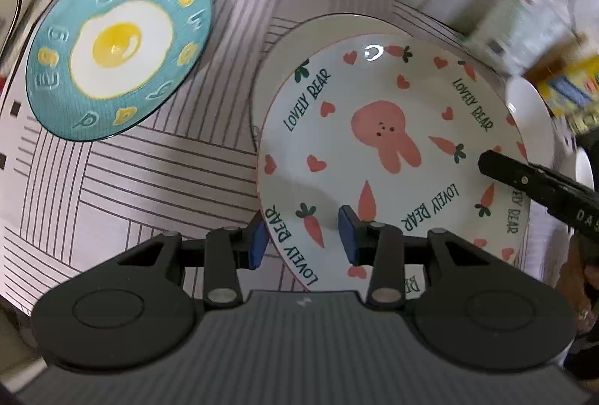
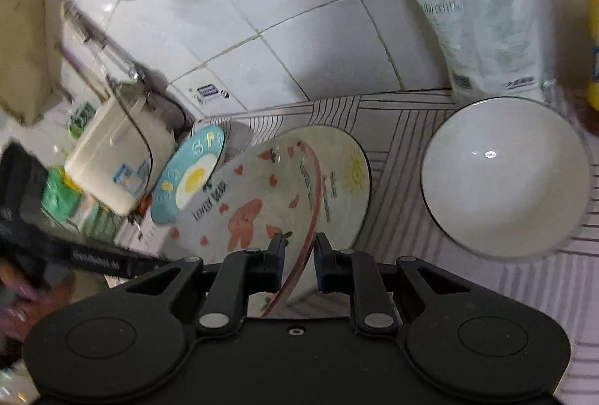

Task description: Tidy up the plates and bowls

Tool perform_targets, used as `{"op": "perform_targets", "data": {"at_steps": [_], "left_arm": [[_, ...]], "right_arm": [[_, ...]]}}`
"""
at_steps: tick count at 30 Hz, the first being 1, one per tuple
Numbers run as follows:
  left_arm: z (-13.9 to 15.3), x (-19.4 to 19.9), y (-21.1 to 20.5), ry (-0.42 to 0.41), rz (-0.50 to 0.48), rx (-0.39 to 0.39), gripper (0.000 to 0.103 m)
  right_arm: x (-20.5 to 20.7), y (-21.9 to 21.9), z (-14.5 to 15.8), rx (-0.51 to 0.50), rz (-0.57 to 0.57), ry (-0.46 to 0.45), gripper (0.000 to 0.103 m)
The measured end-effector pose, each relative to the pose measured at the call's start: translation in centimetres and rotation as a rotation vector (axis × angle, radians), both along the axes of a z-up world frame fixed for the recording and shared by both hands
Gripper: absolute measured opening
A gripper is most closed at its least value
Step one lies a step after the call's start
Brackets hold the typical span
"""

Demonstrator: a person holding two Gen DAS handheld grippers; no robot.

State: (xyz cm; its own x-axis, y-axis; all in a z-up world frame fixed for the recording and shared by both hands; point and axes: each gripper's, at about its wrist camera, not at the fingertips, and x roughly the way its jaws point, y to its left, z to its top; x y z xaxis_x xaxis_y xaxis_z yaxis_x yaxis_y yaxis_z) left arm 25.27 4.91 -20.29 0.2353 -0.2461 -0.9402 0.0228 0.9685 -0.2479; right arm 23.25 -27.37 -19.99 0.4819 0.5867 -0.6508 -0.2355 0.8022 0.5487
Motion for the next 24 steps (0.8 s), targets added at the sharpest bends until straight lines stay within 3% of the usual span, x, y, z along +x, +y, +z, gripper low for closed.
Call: {"op": "perform_targets", "data": {"at_steps": [15, 24], "left_arm": [[-1.7, 3.0, -0.2, 0.051, -0.007, 0.108, 0.037], [-1.8, 2.5, -0.7, 0.006, 0.004, 0.147, 0.037]], "right_arm": [[3.6, 3.9, -1.8, -0.198, 0.076, 0.046, 0.025], [3.2, 7.5, -0.2, -0.491, 0.113, -0.032, 0.041]]}}
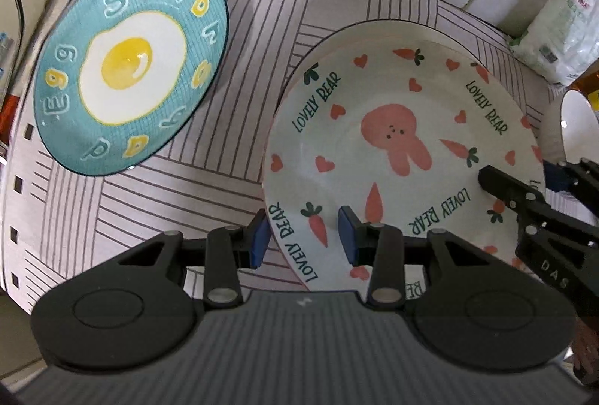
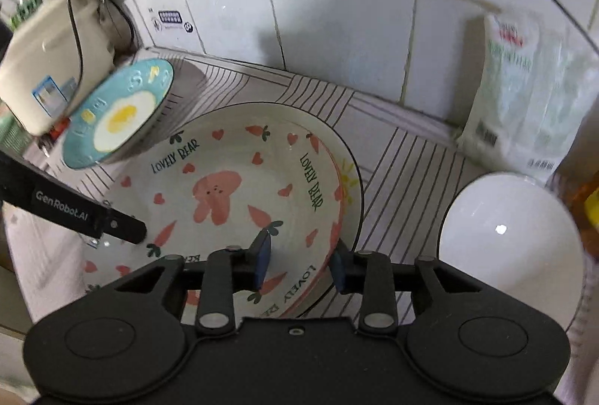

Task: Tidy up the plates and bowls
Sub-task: 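Lower the bunny plate onto the white sun plate and open both grippers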

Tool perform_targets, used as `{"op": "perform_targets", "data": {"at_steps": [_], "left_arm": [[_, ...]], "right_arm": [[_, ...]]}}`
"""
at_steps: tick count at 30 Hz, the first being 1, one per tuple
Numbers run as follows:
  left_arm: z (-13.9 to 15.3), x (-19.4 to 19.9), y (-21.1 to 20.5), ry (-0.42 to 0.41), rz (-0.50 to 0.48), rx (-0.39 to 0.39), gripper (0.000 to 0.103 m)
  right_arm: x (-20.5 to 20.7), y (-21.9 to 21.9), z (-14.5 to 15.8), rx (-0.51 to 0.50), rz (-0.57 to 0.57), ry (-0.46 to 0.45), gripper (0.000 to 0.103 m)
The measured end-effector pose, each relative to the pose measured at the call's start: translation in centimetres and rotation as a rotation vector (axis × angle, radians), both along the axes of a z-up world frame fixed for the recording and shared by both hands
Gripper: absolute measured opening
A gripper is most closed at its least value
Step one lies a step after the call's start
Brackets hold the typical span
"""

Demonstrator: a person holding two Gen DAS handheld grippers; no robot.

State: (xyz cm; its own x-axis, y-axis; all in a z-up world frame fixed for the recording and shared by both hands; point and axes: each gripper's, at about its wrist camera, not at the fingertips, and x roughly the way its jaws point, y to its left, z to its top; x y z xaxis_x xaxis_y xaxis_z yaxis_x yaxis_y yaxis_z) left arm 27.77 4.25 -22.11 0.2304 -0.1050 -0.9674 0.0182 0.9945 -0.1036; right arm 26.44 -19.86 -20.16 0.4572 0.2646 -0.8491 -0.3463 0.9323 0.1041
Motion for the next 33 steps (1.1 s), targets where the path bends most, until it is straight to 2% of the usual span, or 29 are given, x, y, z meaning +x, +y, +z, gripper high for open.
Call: {"op": "perform_targets", "data": {"at_steps": [6, 7, 9, 10, 14, 23, 25, 27, 33], "left_arm": [[-0.1, -0.2, -0.1, -0.013, 0.022, -0.009, 0.034], [-0.2, -0.2, -0.2, -0.014, 0.020, -0.017, 0.034], [-0.1, -0.5, -0.4, -0.036, 0.015, -0.009, 0.033], [-0.1, -0.7, -0.4, -0.044, 0.011, -0.008, 0.033], [0.2, -1.2, -0.3, -0.031, 0.026, -0.028, 0.033], [6.1, -5.7, -0.6, -0.142, -0.043, -0.016, 0.034], [7.4, -6.8, -0.5, -0.168, -0.060, 0.001, 0.038], [8.5, -7.8, 0.0, -0.184, -0.067, 0.008, 0.042], [10.6, -10.3, 1.9, -0.227, -0.101, 0.013, 0.045]], "right_arm": [[-0.7, 0.9, 0.4, -0.056, -0.018, -0.030, 0.042], [-1.1, 1.3, 0.5, -0.089, -0.016, -0.051, 0.041], [-2.1, 2.8, 0.1, -0.233, 0.007, -0.110, 0.041], [-2.4, 3.2, -0.4, -0.273, 0.012, -0.129, 0.041], [-2.6, 1.9, -0.6, -0.190, -0.042, -0.133, 0.037], [-6.3, 0.9, 3.3, -0.038, -0.074, -0.146, 0.038], [-7.2, 0.8, 4.7, -0.005, -0.071, -0.149, 0.044], [-8.4, 1.0, 5.7, -0.005, -0.028, -0.157, 0.058], [-11.1, 0.7, 7.9, 0.046, -0.035, -0.168, 0.066]]}}
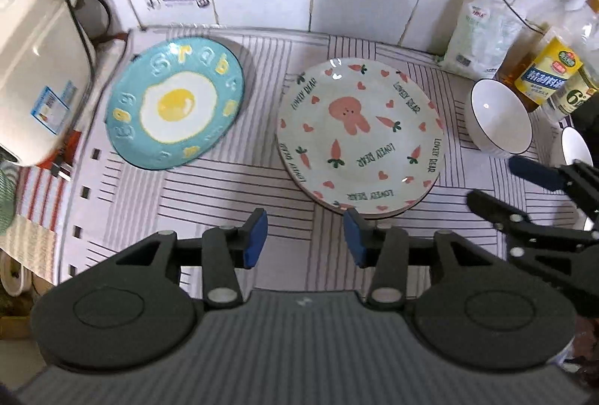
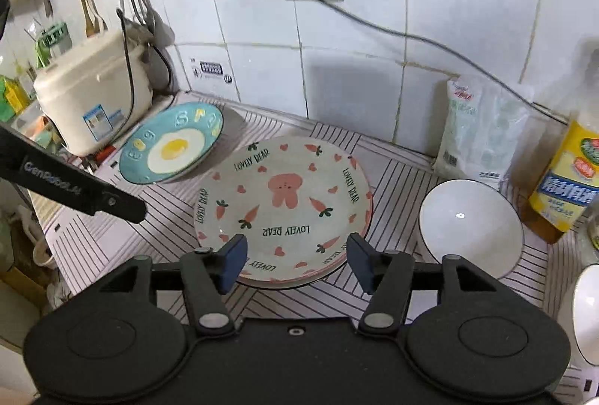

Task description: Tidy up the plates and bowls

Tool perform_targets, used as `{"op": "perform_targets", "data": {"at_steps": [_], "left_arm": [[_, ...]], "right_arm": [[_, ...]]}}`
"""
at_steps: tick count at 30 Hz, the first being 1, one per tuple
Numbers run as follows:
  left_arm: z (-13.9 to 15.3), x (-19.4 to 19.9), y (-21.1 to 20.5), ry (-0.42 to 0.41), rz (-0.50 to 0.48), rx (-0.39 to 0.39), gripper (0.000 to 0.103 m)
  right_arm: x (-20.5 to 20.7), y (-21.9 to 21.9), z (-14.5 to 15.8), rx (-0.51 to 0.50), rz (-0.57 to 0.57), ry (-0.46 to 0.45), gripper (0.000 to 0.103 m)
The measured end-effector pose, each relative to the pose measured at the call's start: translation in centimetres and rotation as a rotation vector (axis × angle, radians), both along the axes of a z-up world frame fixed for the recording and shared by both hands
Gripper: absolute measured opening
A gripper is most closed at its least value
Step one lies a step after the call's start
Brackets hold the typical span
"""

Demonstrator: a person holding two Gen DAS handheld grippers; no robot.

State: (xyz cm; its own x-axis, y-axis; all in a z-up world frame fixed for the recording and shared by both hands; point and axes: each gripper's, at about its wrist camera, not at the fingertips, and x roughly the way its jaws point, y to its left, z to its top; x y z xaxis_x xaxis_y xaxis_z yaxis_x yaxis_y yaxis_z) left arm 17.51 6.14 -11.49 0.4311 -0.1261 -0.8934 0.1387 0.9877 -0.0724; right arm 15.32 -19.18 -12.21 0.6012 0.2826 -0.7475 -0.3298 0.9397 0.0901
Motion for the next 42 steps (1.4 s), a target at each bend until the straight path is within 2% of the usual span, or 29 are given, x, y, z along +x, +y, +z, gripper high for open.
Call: {"op": "perform_targets", "data": {"at_steps": [3, 7, 11, 16, 19, 21, 27, 33, 35, 38, 42], "left_arm": [[0.5, -1.1, 1.1, -0.025, -0.014, -0.016, 0.046], [1.1, -2.5, 3.1, -0.057, -0.025, -0.053, 0.048], [2.0, -3.5, 5.5, -0.088, -0.030, -0.072, 0.050], [3.6, -4.8, 8.7, -0.145, -0.056, -0.042, 0.057], [4.2, -5.0, 10.6, -0.168, -0.063, -0.029, 0.058], [4.6, -5.0, 12.1, -0.184, -0.069, -0.038, 0.061], [5.0, -3.3, 15.8, -0.225, -0.084, -0.045, 0.067], [4.1, -0.7, 18.7, -0.225, -0.107, -0.058, 0.068], [3.5, 0.2, 19.6, -0.226, -0.109, -0.060, 0.077], [2.1, 1.7, 20.7, -0.231, -0.108, -0.054, 0.079], [0.3, 3.1, 21.2, -0.220, -0.161, -0.019, 0.079]], "right_arm": [[-1.5, 0.0, 1.0, -0.016, 0.000, -0.025, 0.067], [-3.5, 0.2, 2.6, 0.013, 0.010, -0.057, 0.073], [-5.1, 1.3, 4.4, 0.037, 0.025, -0.079, 0.073], [-6.3, 3.4, 6.1, 0.089, 0.021, -0.106, 0.074], [-6.7, 4.8, 6.9, 0.111, 0.014, -0.135, 0.078], [-6.9, 5.9, 7.4, 0.113, 0.005, -0.161, 0.086], [-6.6, 9.4, 8.4, 0.119, -0.001, -0.245, 0.094], [-5.7, 13.5, 8.5, 0.090, 0.008, -0.359, 0.095], [-5.3, 14.7, 8.5, 0.093, 0.022, -0.400, 0.097], [-4.0, 16.2, 8.1, 0.117, 0.023, -0.457, 0.098], [-1.6, 18.3, 7.0, 0.154, -0.065, -0.408, 0.098]]}}
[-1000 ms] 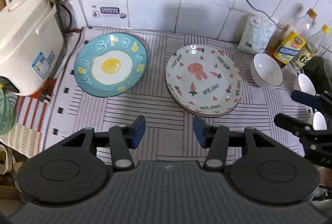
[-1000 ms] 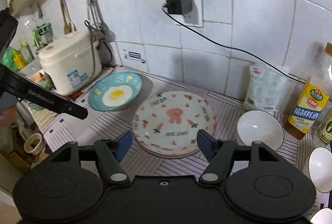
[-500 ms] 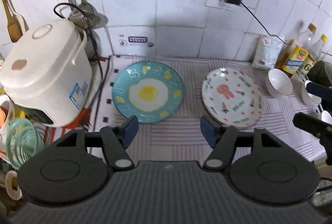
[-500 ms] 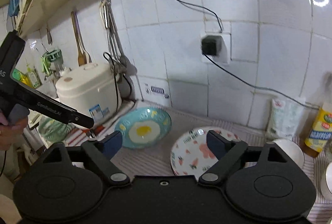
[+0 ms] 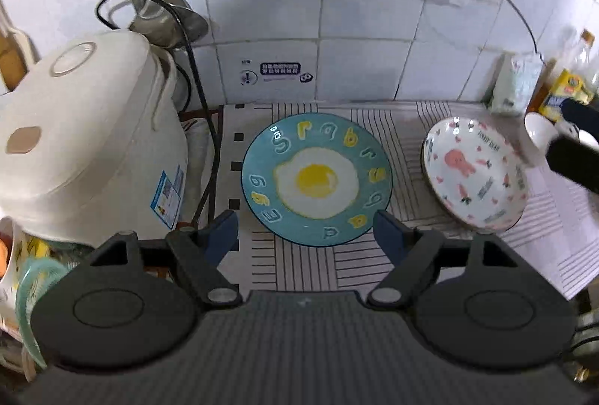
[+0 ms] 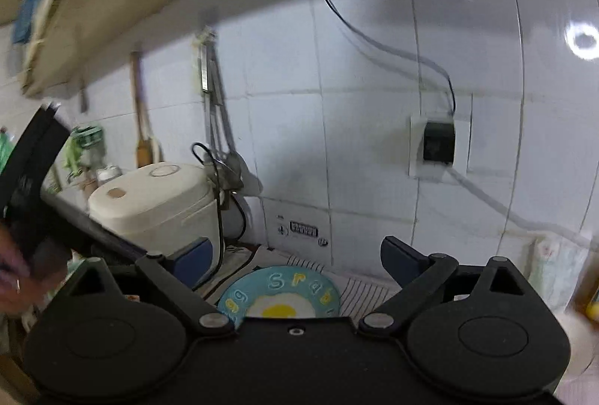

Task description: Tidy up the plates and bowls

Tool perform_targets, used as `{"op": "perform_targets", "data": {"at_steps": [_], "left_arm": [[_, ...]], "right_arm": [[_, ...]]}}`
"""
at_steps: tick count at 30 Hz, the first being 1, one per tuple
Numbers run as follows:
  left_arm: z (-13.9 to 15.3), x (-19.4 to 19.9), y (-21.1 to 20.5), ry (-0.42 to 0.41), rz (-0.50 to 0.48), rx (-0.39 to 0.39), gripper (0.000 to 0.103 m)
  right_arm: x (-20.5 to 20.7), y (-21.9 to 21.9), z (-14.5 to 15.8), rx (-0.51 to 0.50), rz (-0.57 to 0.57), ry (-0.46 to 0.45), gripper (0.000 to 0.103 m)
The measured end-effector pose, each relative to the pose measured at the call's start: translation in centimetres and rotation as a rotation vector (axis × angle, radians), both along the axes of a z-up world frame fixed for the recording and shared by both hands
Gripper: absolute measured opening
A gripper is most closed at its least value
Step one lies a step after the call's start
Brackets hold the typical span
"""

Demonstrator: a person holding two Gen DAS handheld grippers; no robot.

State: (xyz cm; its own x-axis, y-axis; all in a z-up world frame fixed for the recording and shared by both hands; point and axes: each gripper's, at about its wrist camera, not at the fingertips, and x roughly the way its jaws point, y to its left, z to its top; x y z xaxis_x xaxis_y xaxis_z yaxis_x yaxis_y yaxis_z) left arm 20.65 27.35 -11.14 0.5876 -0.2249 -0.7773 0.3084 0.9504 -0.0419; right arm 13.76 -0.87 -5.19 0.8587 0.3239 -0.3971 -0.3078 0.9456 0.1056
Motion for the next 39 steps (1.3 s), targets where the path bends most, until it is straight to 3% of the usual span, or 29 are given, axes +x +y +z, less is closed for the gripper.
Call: {"op": "perform_targets", "data": {"at_steps": [4, 8, 17, 27, 31, 33, 34, 35, 39], "left_arm": [[-1.8, 2.0, 0.9, 0.020, 0.003, -0.016, 0.079], [-4.4, 4.4, 1.4, 0.057, 0.026, -0.028, 0.079], [-9.8, 8.5, 2.1, 0.115, 0.056, -0.024, 0.079], [-13.4, 11.4, 1.8, 0.146, 0.027, 0.020, 0.074], [-14.5, 12.5, 1.5, 0.172, 0.036, -0.006, 0.060], [-14.8, 12.9, 1.4, 0.146, 0.058, 0.007, 0.043], [-14.8, 12.9, 1.3, 0.118, 0.077, 0.032, 0.039], [-15.0, 13.0, 1.2, 0.104, 0.087, 0.057, 0.036], [-15.5, 13.1, 1.7, 0.110, 0.079, 0.019, 0.032]], "right_arm": [[1.6, 0.6, -2.3, 0.173, -0.056, 0.100, 0.098], [3.5, 1.8, -5.9, 0.174, -0.105, 0.203, 0.096], [5.8, 2.5, -14.4, 0.307, -0.190, 0.389, 0.081], [8.8, 2.9, -18.8, 0.329, -0.236, 0.460, 0.069], [9.6, 3.4, -19.6, 0.341, -0.270, 0.452, 0.061], [10.1, 3.5, -19.8, 0.355, -0.282, 0.454, 0.055], [10.4, 3.7, -19.8, 0.346, -0.282, 0.446, 0.055], [10.6, 4.0, -19.8, 0.316, -0.290, 0.436, 0.053], [11.1, 3.9, -20.2, 0.304, -0.323, 0.424, 0.042]]}}
